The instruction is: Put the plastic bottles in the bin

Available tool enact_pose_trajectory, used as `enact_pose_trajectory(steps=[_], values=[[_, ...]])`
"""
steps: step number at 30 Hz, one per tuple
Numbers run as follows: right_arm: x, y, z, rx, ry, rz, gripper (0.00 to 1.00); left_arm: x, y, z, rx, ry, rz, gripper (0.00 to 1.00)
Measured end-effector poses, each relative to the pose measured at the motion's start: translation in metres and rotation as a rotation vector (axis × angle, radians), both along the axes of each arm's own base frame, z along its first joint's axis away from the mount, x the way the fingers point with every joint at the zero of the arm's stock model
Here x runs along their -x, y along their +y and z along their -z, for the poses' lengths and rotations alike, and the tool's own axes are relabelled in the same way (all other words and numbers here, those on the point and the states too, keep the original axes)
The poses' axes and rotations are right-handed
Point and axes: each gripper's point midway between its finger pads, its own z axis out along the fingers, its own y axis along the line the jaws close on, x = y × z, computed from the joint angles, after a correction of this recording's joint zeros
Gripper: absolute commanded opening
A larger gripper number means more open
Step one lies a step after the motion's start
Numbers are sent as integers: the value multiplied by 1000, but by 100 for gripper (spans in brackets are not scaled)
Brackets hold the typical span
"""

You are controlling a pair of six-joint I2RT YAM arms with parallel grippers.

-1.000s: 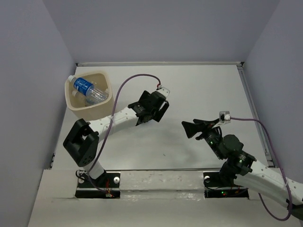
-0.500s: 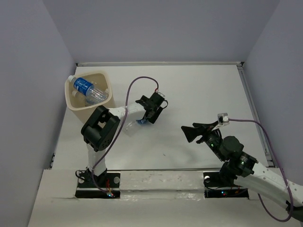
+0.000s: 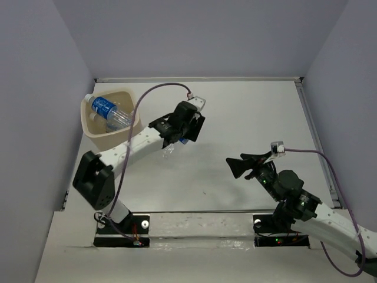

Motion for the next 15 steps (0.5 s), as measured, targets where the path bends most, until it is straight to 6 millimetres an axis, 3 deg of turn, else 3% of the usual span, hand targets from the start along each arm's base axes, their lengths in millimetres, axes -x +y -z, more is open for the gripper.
enact_pose_trajectory(steps=[2,3,4,5,6,8,10,12,15], values=[[0,1,2,12,2,-5,93,2,-6,-81,180,-139,-1,49],[0,2,3,15,2,-8,93,5,-4,-133,288,-237,-5,50],[0,3,3,19,2,-13,93,7,-1,-158,340,-285,-11,50],[1,4,4,25,1,-19,93,13,15,-221,473,-412,-34,50],[1,5,5,30,1,-25,93,20,33,-265,569,-510,-65,51],[1,8,6,33,0,-38,93,36,83,-334,712,-689,-151,51],[1,13,7,36,1,-52,92,52,129,-373,784,-822,-258,51],[1,18,12,50,10,-70,92,80,175,-413,863,-977,-358,54],[1,27,18,68,20,-100,92,90,207,-432,892,-1086,-469,55]])
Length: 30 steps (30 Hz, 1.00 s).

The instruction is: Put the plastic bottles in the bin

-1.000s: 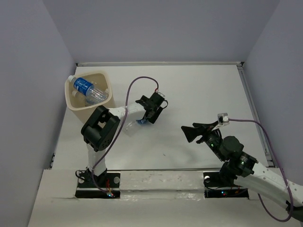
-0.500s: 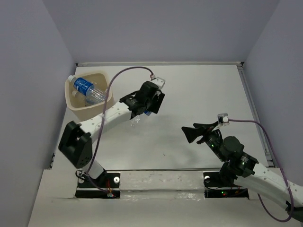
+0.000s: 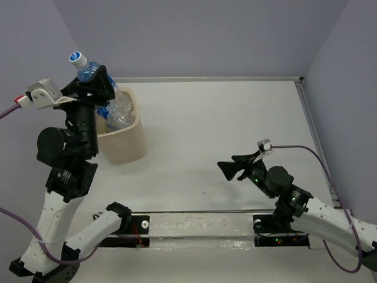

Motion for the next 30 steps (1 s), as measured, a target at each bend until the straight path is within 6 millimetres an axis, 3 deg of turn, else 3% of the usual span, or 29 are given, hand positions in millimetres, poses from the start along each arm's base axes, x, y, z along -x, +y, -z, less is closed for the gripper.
enact_pose_trajectory(steps=[3,7,9,10,15,20,26,30], values=[[1,7,2,5,2,-30,91,-23,20,19,-1,43,-133,55],[5,15,2,-7,-4,-72,91,-75,38,61,-54,160,-281,54],[6,15,3,-10,-6,-79,91,-101,45,95,-94,243,-329,54],[8,14,5,-13,-8,-82,91,-113,52,121,-112,295,-360,54],[10,12,6,-19,-21,-87,91,-122,88,184,-96,365,-474,54],[12,16,5,-22,-34,-109,91,-114,102,181,-71,330,-510,54],[12,24,11,-13,-27,-139,91,-88,98,142,-54,212,-470,55],[13,29,15,-2,-22,-160,91,-89,95,125,-57,168,-454,54]])
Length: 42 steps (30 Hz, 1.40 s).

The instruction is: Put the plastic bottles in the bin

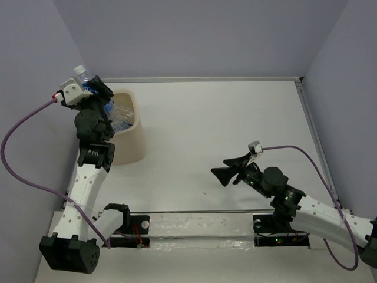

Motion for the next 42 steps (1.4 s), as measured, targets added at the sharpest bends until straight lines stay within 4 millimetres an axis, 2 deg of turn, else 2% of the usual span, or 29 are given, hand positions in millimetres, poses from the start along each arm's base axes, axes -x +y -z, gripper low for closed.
enact_pose_trajectory(steps=[3,6,7,10,14,17,21,25,27,28,29,33,36,42], values=[[1,1,-2,-3,-7,-7,91,-8,0,17,-36,20,-12,51],[3,1,-9,-22,-29,-21,91,-19,10,47,-73,81,-82,51],[4,1,-11,-25,-36,-27,91,-29,13,64,-94,127,-112,51],[8,1,-17,-41,-57,-42,91,-45,20,86,-135,196,-176,51],[11,-2,-14,-46,-74,-52,91,-43,25,80,-157,188,-214,52],[12,-2,-17,-51,-88,-57,91,-35,27,58,-158,135,-227,52],[12,2,-18,-50,-97,-71,91,-9,31,28,-132,17,-239,61],[12,7,-12,-35,-85,-87,91,3,34,45,-109,-9,-242,71],[12,8,-9,-30,-81,-94,91,-1,34,61,-103,28,-245,83],[13,8,-9,-32,-83,-97,91,-6,34,74,-104,70,-243,95],[13,8,-9,-35,-85,-97,91,-9,34,84,-103,104,-246,99],[15,5,-15,-58,-102,-97,91,-10,36,105,-93,177,-257,99],[16,4,-19,-70,-112,-97,91,-4,36,99,-76,163,-254,99],[18,5,-18,-66,-110,-106,91,0,27,54,-1,82,-180,99]])
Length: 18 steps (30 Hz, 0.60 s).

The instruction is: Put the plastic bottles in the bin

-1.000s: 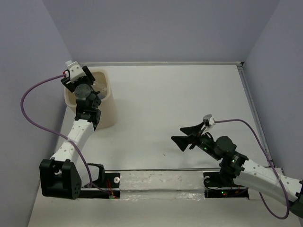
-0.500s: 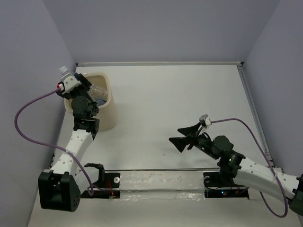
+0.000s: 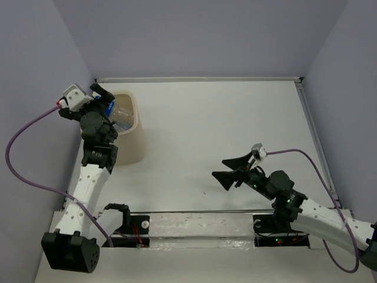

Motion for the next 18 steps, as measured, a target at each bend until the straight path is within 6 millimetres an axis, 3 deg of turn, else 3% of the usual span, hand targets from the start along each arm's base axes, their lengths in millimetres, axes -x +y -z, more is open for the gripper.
enact_pose_trajectory(steps=[6,11,13,16,17,18], values=[[0,1,-4,13,-2,-5,91,24,-23,-54,100,-99,180,99],[0,1,-32,-16,-41,-5,92,63,-31,-57,154,-132,258,99],[0,1,-39,-26,-54,-5,90,74,-34,-48,163,-122,282,99],[-1,1,-44,-21,-64,-3,71,92,-40,-47,164,-143,334,99],[-1,1,-45,-10,-67,-3,55,95,-44,-50,162,-154,361,99],[-2,2,-46,-1,-68,-2,47,98,-49,-53,160,-163,397,99]])
